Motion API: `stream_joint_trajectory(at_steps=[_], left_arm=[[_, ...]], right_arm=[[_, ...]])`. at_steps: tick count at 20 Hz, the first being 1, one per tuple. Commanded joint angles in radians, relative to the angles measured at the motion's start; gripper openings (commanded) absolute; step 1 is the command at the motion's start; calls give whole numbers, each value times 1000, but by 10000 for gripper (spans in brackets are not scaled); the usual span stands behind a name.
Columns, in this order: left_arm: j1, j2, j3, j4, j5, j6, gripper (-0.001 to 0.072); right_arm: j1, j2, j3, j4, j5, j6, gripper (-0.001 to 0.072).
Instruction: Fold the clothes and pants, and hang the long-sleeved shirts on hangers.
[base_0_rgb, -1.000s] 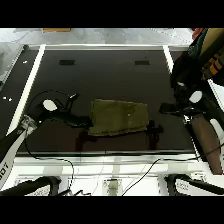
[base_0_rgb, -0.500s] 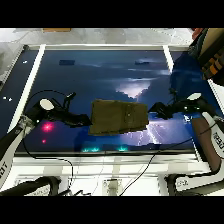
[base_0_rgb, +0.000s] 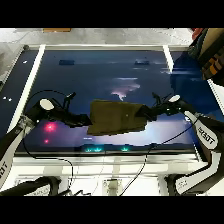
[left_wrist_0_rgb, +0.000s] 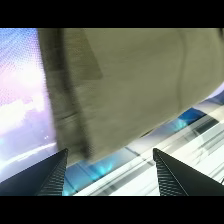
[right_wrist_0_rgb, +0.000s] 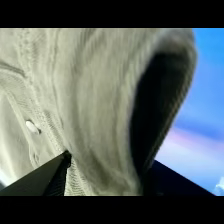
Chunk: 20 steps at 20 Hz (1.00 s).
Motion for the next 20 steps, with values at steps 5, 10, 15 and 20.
stream_joint_trajectory(at_steps=[5,10,15,20], left_arm=[[4,1,2,3,77,59,356],[41,41,202,116,56,99,7],[43,213,388,243,61,100,8],[43,386,391,291,83,103,8]], right_arm=[[154,-12,38,116,-79,-108,46],[46,64,192,63,16,-41,45],[-236,290,227,-88,31,148,46],[-576,507,226,-438,161,293,46]])
